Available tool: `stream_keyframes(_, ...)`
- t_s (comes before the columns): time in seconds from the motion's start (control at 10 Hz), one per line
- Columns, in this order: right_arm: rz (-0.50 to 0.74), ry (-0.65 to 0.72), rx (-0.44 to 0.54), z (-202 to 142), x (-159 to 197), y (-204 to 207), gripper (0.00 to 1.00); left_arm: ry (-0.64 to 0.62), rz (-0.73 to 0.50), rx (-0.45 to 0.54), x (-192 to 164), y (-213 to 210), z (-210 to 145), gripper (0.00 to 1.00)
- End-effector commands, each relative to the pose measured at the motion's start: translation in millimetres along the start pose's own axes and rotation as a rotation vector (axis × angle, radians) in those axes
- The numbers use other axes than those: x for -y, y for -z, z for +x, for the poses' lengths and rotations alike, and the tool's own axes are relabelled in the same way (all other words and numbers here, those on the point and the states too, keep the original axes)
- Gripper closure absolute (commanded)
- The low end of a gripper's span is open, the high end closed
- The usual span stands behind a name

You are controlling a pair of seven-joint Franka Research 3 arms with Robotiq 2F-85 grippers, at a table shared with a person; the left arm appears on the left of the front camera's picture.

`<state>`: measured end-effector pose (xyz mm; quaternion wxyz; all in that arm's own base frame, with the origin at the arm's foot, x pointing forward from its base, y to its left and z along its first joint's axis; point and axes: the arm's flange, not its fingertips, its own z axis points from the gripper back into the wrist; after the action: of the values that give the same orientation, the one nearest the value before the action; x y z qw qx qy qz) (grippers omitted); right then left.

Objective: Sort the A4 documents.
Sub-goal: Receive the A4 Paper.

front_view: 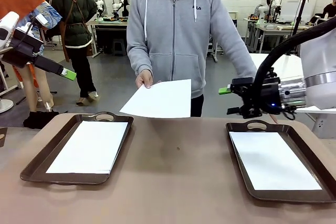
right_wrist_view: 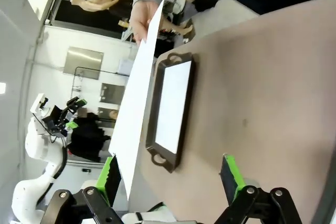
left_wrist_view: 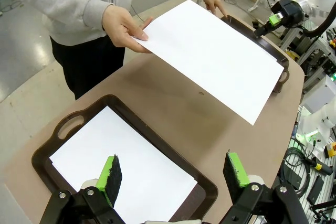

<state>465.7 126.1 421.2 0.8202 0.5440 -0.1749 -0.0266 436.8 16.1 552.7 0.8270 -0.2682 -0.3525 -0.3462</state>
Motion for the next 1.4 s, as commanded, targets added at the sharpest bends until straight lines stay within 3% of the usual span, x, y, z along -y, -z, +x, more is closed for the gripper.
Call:
stream_keyframes(0.0,0.063,0.100,-0.011,12,2,25,0.00,0.010,-0.001,0.003,0,-1,-1,0.00)
stream_keyframes(0.5,0.167,0.235,-0.071,20,2,77,0.00,0.010,-0.001,0.003,0,-1,-1,0.00)
stream_keyframes(1.3,0.261,0.303,-0.155,28,-5,137,0.00,0.010,-0.001,0.003,0,-1,-1,0.00)
